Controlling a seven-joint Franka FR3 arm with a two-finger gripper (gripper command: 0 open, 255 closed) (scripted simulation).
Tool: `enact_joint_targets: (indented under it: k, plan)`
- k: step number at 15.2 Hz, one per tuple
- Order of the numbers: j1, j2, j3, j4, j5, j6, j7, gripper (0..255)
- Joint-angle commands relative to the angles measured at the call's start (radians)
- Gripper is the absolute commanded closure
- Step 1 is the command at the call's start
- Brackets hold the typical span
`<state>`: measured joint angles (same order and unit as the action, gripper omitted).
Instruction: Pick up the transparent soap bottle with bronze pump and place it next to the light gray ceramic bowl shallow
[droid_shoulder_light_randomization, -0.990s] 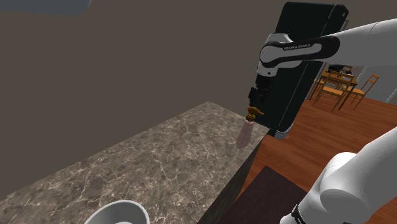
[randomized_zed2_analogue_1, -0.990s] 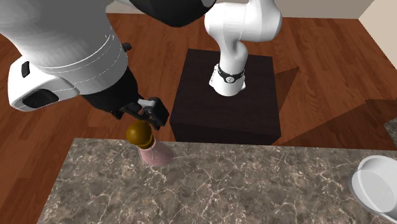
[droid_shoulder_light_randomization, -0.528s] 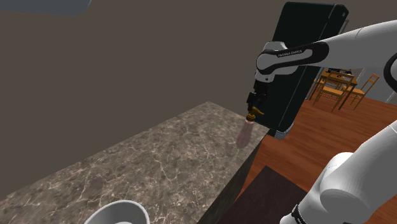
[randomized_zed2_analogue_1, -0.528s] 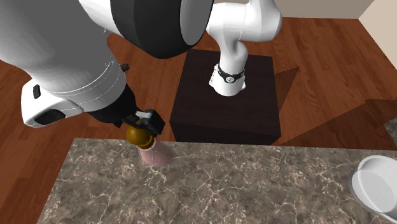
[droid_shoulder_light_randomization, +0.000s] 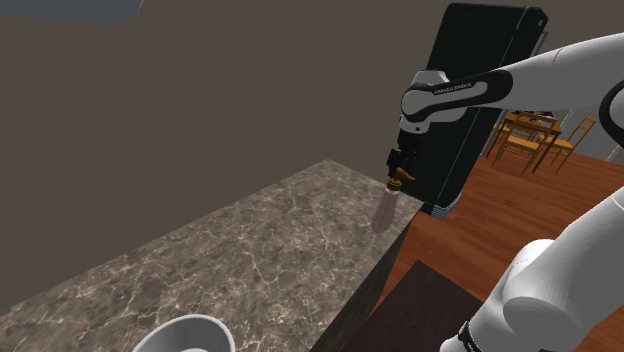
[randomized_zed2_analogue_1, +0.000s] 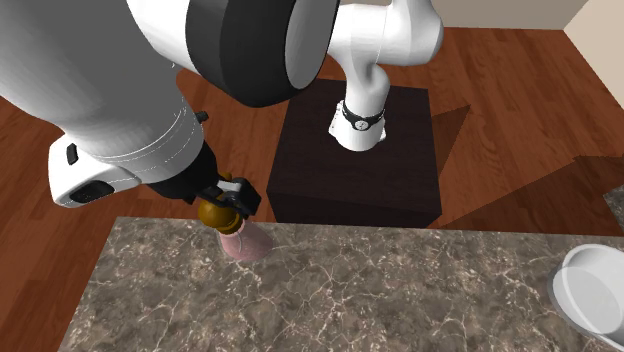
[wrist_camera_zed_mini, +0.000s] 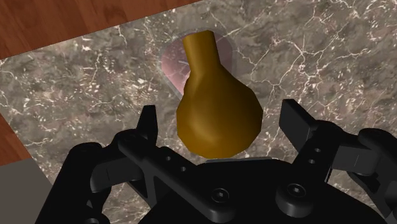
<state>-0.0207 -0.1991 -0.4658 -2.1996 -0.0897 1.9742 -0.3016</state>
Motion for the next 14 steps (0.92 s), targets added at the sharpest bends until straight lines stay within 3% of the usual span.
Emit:
enact_joint_targets:
  k: [1,2,11,14]
  plan:
    - [0.000,0.000,0.000,0.000,0.000,0.000,0.000,0]
    - [0.000,0.000,0.000,0.000,0.000,0.000,0.000,255]
    - [0.000,0.000,0.000,0.000,0.000,0.000,0.000,255]
    - [0.000,-0.012,0.004,0.030,-0.003,-0.041,0.003,255]
